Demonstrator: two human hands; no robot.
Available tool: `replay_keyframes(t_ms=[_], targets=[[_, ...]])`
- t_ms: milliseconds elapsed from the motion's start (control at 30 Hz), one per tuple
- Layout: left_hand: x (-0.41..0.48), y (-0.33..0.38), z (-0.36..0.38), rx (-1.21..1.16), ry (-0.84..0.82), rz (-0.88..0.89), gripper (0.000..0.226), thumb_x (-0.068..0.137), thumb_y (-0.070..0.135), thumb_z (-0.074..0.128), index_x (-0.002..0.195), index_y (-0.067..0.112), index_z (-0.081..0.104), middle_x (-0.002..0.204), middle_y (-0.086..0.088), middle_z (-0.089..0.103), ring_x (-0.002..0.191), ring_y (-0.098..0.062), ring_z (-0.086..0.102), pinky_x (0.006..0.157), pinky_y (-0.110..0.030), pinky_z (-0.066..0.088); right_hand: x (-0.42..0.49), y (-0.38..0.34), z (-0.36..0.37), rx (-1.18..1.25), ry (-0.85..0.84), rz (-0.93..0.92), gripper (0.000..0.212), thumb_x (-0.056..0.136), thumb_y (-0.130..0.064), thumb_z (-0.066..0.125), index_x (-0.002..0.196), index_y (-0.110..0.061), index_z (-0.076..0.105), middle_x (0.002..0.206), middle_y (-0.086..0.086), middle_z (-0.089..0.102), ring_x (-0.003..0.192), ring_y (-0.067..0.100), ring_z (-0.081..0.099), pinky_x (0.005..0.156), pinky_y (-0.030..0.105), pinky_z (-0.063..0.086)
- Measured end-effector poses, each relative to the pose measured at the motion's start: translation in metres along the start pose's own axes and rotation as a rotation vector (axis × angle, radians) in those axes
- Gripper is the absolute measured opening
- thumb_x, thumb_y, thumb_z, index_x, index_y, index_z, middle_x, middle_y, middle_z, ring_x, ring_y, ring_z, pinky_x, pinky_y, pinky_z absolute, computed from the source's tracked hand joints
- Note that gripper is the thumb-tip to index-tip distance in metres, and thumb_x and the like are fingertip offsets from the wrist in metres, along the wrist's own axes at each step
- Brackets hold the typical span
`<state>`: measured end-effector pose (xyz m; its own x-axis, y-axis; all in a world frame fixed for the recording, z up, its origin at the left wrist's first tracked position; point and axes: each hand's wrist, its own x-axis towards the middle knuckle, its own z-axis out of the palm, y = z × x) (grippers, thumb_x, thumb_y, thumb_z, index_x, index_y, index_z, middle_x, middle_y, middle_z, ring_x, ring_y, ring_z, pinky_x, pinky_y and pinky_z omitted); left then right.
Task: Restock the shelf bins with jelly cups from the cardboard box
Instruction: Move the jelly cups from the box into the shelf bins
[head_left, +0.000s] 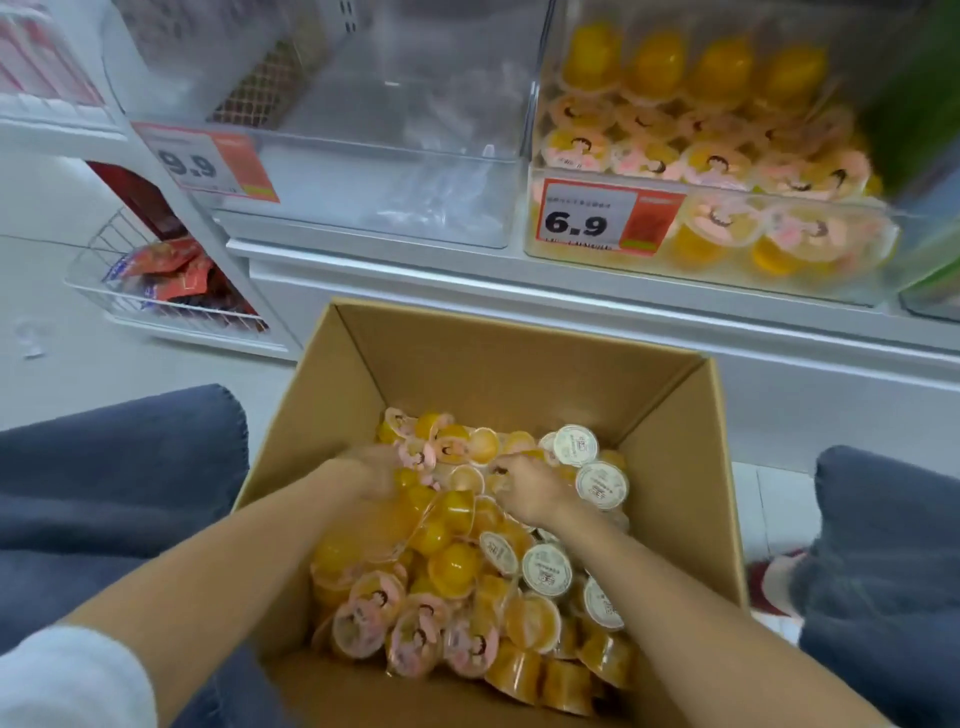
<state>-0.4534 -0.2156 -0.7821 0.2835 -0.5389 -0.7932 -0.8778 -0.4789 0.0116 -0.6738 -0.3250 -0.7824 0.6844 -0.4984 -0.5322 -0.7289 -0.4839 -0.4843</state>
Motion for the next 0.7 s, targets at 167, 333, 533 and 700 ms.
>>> replay_keyframes(t_ms=[167,333,533,700], targets=[[-0.004,-0.013,0.015,-0.103,0.076,-0.006,0.036,0.083,0.047,0.056,0.108,0.022,0.065,0.114,0.003,0.068,0.103,-0.020,0.063,0.079,-0.027,0.049,0.033,-0.020,0.055,-0.179,-0.154,-0.054,0.067,0.085,-0.022,0.061,0.146,-0.028,0.036,0.139,0.009,0.050,0.131,0.030,0.042,0.106,0.043,0.033],[-0.005,-0.015,0.019,-0.241,0.179,-0.087,0.046,0.078,0.050,0.071,0.109,0.017,0.063,0.115,-0.004,0.066,0.107,-0.023,0.062,0.085,-0.030,0.049,0.045,-0.024,0.081,-0.343,-0.159,-0.092,0.078,0.081,-0.003,0.059,0.150,-0.020,0.026,0.147,0.009,0.041,0.139,0.027,0.030,0.114,0.040,0.020],[-0.014,-0.007,0.004,-0.632,0.266,-0.122,0.047,0.066,0.034,0.086,0.105,0.019,0.065,0.095,0.000,0.068,0.089,-0.017,0.064,0.072,-0.024,0.048,0.030,-0.012,0.048,-0.119,0.111,-0.040,0.064,0.088,-0.031,0.065,0.143,-0.014,0.037,0.144,0.009,0.046,0.135,0.027,0.037,0.112,0.037,0.027],[-0.034,0.025,-0.029,-1.082,0.262,0.022,0.043,0.065,0.014,0.088,0.102,0.018,0.066,0.105,-0.007,0.069,0.087,-0.021,0.070,0.080,-0.040,0.059,-0.006,-0.008,-0.018,0.098,0.374,-0.034,0.065,0.082,-0.039,0.071,0.137,-0.015,0.046,0.133,0.005,0.055,0.126,0.024,0.047,0.106,0.034,0.038]])
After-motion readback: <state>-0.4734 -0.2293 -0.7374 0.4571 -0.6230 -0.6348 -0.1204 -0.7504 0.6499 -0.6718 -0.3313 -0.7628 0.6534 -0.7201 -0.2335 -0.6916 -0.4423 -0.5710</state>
